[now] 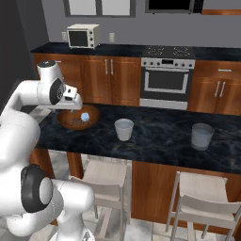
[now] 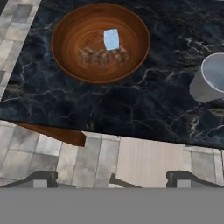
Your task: There are four ice cubes in the ice bowl. Place two ice cubes in each glass of water.
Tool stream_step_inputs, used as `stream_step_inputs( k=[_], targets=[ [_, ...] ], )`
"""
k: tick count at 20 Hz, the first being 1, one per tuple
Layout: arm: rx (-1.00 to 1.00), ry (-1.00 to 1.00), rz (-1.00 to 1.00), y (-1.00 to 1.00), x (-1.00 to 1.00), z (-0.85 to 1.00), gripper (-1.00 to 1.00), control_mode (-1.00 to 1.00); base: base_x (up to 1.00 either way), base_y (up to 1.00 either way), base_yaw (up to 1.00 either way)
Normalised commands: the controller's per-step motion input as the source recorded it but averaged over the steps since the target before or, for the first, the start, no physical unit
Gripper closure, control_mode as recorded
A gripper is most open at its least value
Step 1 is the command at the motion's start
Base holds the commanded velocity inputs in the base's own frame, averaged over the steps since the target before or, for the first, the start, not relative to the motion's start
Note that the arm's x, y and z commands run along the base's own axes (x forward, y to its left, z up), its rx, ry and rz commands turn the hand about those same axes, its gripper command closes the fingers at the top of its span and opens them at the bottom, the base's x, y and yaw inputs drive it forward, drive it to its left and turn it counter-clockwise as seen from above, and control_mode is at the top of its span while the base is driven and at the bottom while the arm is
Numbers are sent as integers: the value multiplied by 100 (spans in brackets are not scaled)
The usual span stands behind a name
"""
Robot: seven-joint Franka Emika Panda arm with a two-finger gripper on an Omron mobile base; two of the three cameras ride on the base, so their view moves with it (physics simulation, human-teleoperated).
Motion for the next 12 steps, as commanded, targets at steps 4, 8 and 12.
stream_step_inputs(
  k=[4,8,12],
  targets=[
    [-6,0,0,7,38,-35,-100,-100,0,0,0],
    [-4,1,0,4,38,-31,-100,-100,0,0,0],
    [-4,2,0,3,38,-30,-100,-100,0,0,0]
  ],
)
